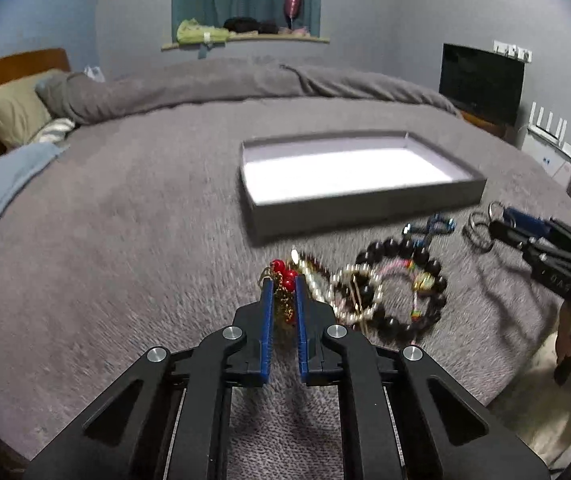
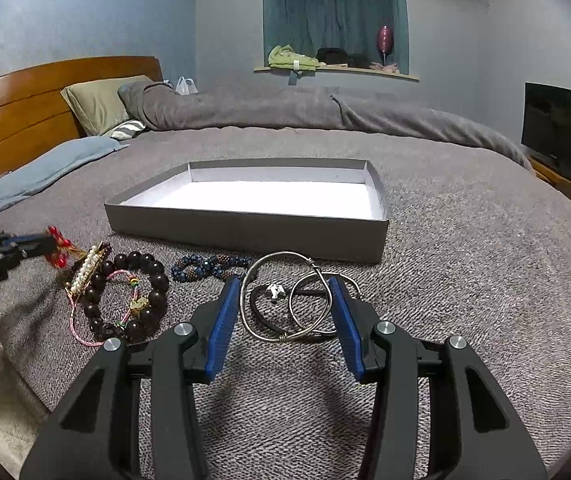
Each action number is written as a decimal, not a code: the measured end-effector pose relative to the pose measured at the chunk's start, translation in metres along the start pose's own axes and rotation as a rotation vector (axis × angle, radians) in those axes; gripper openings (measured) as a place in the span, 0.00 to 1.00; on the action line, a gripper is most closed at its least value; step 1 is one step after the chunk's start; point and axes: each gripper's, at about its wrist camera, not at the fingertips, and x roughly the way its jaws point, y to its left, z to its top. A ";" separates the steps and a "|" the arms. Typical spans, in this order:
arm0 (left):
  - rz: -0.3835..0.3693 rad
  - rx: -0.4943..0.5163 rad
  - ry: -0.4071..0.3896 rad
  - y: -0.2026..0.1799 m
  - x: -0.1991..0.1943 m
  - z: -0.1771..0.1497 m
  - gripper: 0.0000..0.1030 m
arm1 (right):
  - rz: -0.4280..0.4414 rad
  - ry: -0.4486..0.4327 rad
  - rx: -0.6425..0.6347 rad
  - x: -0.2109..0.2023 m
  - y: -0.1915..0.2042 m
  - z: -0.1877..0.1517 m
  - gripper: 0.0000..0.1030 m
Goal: Organize jewelry
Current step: 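Grasp the red-bead gold chain with the left tool while the right tool grasps a silver bangle, then carry both pieces into the tray and open both tools to release them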
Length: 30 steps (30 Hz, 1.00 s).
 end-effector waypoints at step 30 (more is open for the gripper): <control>-0.014 0.039 -0.069 -0.001 0.053 0.159 0.11 | -0.037 -0.005 0.140 0.075 -0.046 0.144 0.45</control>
